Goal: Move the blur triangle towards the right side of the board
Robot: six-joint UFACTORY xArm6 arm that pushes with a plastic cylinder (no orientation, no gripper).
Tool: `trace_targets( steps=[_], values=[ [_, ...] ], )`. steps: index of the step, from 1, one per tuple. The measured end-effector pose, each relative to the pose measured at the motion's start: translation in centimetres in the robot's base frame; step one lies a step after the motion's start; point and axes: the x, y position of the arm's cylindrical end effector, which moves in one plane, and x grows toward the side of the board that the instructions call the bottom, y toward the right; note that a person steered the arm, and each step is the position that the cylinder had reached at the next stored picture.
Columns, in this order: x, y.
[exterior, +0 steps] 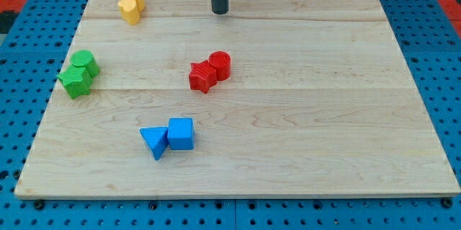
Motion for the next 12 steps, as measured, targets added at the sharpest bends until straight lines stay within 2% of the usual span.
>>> trace_targets(
  steps=[4, 5, 6, 7, 8, 9, 10, 11, 12],
  values=[
    [0.0, 0.1],
    [3.3, -0.3],
    [7.6, -4.1],
    [14.6, -11.4],
    [23.1, -15.0],
    [30.6, -16.1],
    [30.6, -11.5],
    [26.3, -6.0],
    [25.9, 1.0]
  ],
)
